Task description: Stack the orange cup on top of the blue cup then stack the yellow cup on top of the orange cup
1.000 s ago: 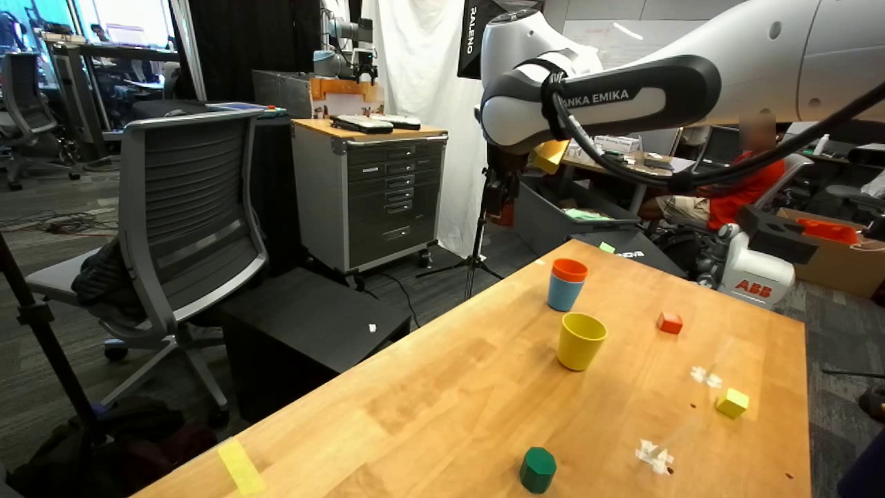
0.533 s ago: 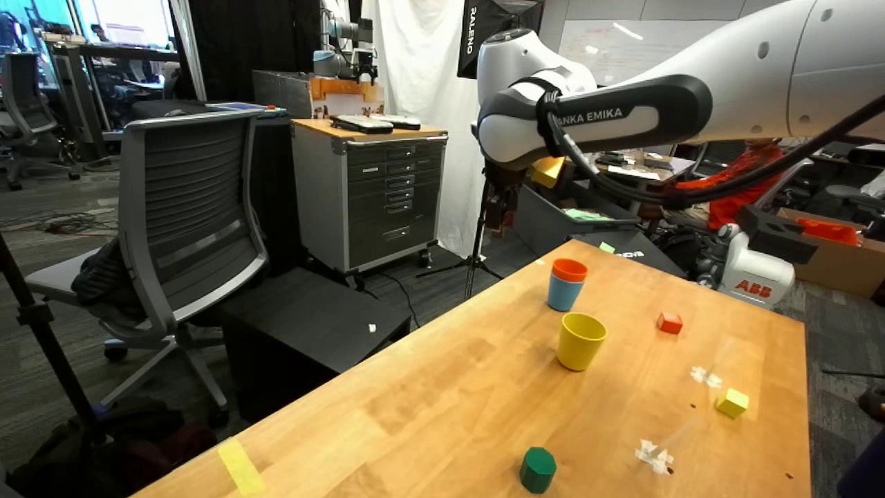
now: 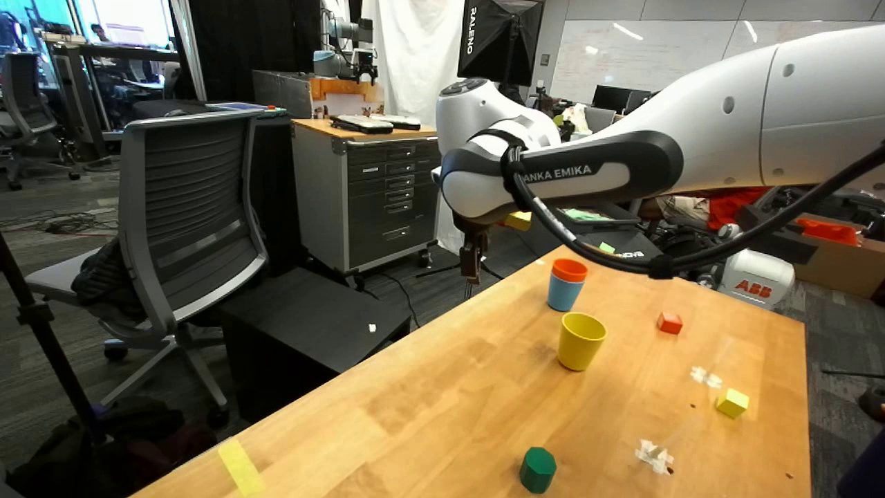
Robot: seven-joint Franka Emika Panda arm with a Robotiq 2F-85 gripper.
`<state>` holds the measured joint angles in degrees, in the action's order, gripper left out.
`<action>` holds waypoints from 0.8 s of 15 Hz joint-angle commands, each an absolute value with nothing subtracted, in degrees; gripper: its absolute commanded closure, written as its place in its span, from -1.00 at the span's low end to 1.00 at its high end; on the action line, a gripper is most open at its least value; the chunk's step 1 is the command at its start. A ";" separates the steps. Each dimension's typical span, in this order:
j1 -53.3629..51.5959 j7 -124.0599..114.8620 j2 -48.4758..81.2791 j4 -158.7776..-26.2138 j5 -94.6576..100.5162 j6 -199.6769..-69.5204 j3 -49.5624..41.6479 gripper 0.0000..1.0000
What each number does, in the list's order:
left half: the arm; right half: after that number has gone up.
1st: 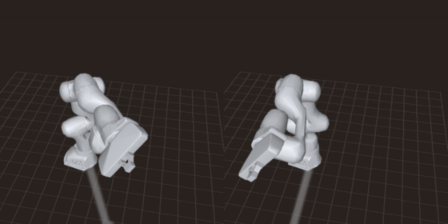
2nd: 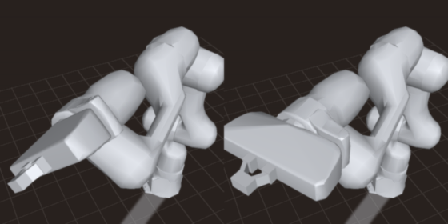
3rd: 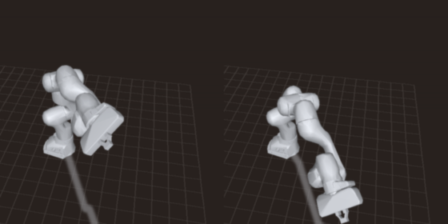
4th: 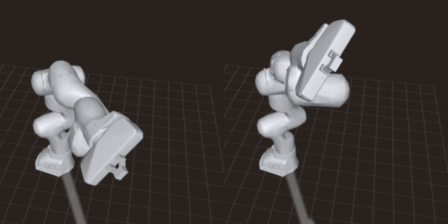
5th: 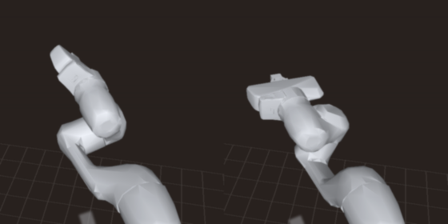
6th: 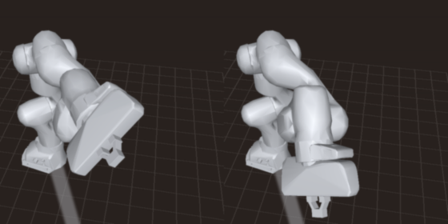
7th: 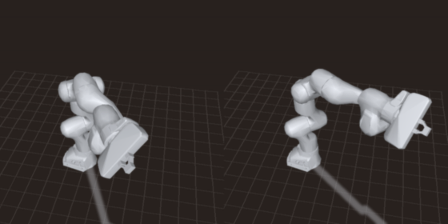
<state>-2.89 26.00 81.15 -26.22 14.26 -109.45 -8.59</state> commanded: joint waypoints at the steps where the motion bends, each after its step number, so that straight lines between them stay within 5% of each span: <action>1: -4.79 28.42 81.21 -24.51 15.17 -107.35 -7.95 -1.00; 12: -6.15 28.79 80.16 -26.23 18.02 -101.50 -10.17 -1.00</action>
<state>-6.26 27.13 80.90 -26.08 16.47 -104.03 -9.62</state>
